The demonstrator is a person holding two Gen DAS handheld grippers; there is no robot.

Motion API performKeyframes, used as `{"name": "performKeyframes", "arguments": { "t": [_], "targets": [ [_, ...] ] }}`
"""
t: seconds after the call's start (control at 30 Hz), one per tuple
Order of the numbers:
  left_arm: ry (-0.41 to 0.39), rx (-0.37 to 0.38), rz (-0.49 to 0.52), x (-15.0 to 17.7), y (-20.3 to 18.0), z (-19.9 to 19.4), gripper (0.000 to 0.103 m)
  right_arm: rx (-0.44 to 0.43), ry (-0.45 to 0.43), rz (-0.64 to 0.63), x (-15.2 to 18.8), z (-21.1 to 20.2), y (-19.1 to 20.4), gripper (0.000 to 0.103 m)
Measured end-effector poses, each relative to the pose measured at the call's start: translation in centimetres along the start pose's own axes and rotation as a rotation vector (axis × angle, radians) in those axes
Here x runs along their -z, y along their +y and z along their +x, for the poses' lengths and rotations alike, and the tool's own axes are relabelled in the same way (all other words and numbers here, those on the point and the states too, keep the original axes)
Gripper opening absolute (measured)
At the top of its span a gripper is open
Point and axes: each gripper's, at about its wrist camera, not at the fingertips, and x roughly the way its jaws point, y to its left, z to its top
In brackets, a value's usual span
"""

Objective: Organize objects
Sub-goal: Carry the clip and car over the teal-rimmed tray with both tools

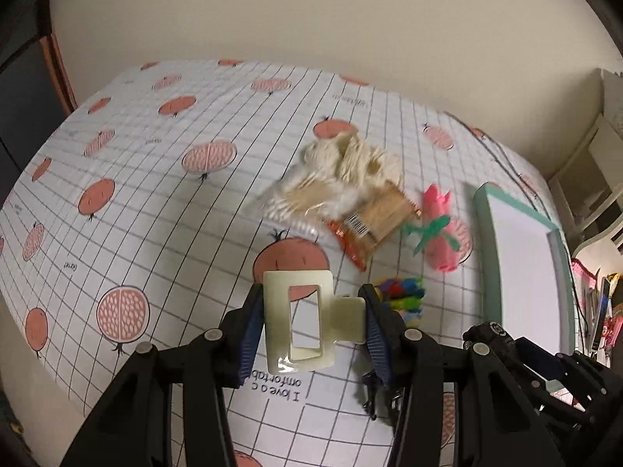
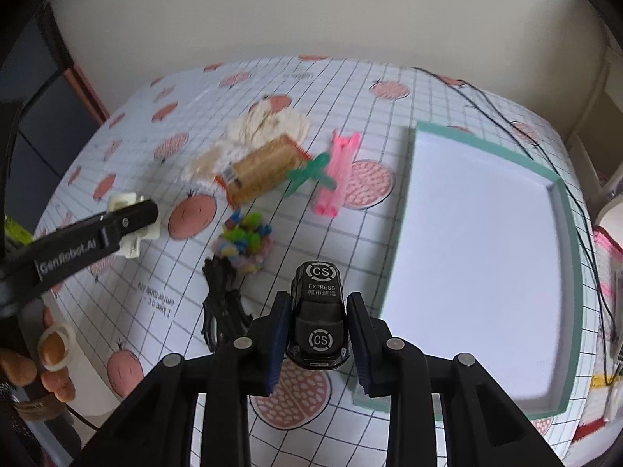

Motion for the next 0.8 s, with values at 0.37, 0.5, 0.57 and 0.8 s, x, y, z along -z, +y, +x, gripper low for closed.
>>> {"name": "performKeyframes", "arguments": {
  "t": [0.37, 0.5, 0.57, 0.8],
  "targets": [
    [-0.065, 0.069, 0.074, -0.8, -4.5, -0.9, 0.05, 0.044, -0.086, 0.14, -0.9, -1.9, -5.0, 0.032],
    [-0.065, 0.089, 0.131, -1.1, -6.9, -0.8, 0.05, 0.081, -0.106, 0.177, -1.0, -2.0, -6.8, 0.032],
    [-0.059, 0.111, 0.145, -1.2, -8.2, -0.6, 0.05, 0.112, -0.112, 0.182, -1.0, -2.0, -7.7, 0.032],
    [-0.047, 0.153, 0.192, -1.8, -12.6, 1.1, 0.05, 0.2, -0.123, 0.213, -0.9, -1.6, -11.7, 0.032]
  ]
}}
